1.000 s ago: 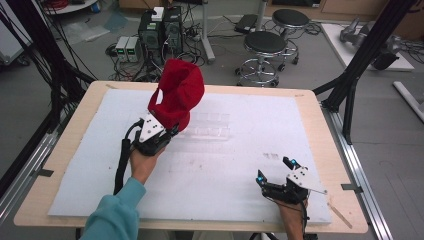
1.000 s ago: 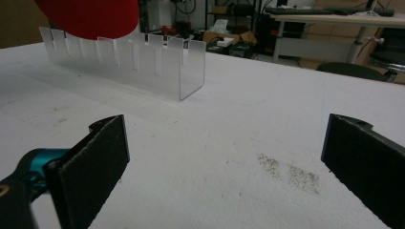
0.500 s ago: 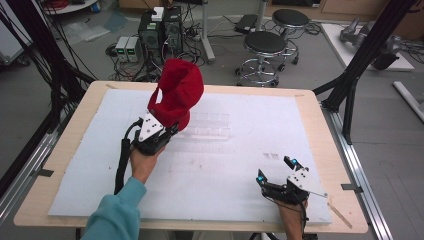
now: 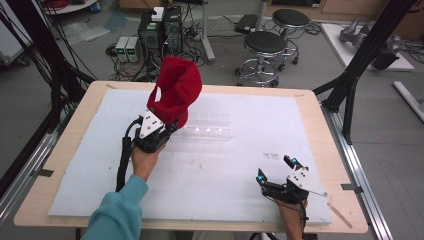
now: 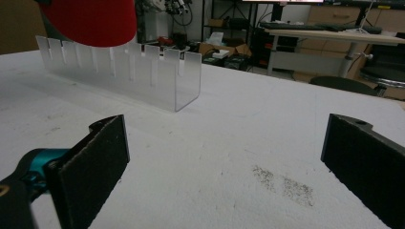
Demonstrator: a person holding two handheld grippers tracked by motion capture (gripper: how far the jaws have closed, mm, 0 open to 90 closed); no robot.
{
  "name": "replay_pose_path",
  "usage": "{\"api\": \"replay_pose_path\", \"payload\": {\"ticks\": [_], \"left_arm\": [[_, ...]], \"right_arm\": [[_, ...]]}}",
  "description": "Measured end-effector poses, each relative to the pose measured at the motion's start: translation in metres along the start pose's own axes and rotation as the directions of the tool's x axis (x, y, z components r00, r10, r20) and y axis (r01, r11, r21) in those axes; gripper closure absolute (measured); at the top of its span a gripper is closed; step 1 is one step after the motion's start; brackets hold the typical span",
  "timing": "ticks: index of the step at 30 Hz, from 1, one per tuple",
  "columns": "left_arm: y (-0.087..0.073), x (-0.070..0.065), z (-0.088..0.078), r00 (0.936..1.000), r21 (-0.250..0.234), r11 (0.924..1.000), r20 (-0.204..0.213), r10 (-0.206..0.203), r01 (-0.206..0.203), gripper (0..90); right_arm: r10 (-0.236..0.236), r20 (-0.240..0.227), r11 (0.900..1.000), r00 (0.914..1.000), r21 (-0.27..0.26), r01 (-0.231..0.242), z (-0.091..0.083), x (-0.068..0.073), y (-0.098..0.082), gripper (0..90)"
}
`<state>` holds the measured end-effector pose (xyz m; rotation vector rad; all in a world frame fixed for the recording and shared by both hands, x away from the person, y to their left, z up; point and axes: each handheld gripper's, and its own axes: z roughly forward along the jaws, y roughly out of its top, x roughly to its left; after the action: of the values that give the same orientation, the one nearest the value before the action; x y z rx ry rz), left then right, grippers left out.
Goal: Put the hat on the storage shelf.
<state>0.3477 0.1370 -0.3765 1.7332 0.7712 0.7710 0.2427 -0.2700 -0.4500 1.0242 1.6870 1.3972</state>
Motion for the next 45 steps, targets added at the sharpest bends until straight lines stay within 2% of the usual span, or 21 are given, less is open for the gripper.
{"api": "replay_pose_path", "payload": {"ticks": [10, 17, 20, 26, 29, 31, 32, 36, 43, 45], "left_arm": [[0.001, -0.001, 0.006, 0.9999, 0.011, 0.9999, -0.011, -0.009, 0.009, 86.1], [0.002, -0.002, 0.008, 0.9986, 0.018, 0.9987, -0.024, -0.047, 0.047, 86.1], [0.003, -0.006, 0.008, 0.9986, 0.023, 0.9990, -0.038, -0.037, 0.038, 86.1], [0.005, -0.016, 0.012, 0.9934, 0.037, 0.9953, -0.075, -0.087, 0.090, 86.0], [0.000, -0.021, 0.015, 0.9949, 0.066, 0.9955, -0.080, -0.062, 0.068, 86.0], [-0.007, -0.022, 0.017, 0.9947, 0.078, 0.9946, -0.082, -0.062, 0.068, 86.0], [-0.010, -0.022, 0.018, 0.9939, 0.079, 0.9937, -0.082, -0.074, 0.080, 86.0], [-0.016, -0.022, 0.016, 0.9939, 0.068, 0.9947, -0.084, -0.071, 0.077, 86.0], [-0.021, -0.025, 0.015, 0.9959, 0.072, 0.9961, -0.079, -0.044, 0.050, 85.9], [-0.025, -0.024, 0.013, 0.9959, 0.065, 0.9964, -0.077, -0.048, 0.053, 85.7]], "right_arm": [[0.007, 0.002, 1.000, 1.0000, -0.001, -0.007, 0.000, -0.001, 0.000, 1.1], [0.011, 0.005, 1.000, 0.9999, 0.000, -0.011, 0.000, -0.001, 0.000, 1.1], [0.011, 0.003, 1.000, 0.9999, 0.001, -0.011, 0.000, -0.001, 0.000, 1.1], [0.011, 0.005, 1.000, 0.9999, 0.002, -0.011, 0.000, -0.001, 0.000, 1.1], [0.009, 0.005, 1.000, 0.9999, -0.001, -0.009, 0.000, -0.001, 0.000, 1.1], [0.004, 0.005, 1.000, 1.0000, -0.005, -0.004, 0.000, -0.001, 0.000, 1.1], [0.009, 0.003, 1.000, 1.0000, -0.004, -0.009, -0.001, -0.001, 0.000, 1.1], [0.010, 0.003, 1.000, 0.9999, -0.006, -0.010, -0.001, -0.002, -0.001, 1.1], [0.009, 0.005, 1.000, 0.9999, -0.006, -0.009, 0.000, -0.002, -0.001, 1.1], [0.010, 0.004, 1.000, 0.9999, -0.009, -0.010, -0.001, -0.002, -0.001, 1.1]]}}
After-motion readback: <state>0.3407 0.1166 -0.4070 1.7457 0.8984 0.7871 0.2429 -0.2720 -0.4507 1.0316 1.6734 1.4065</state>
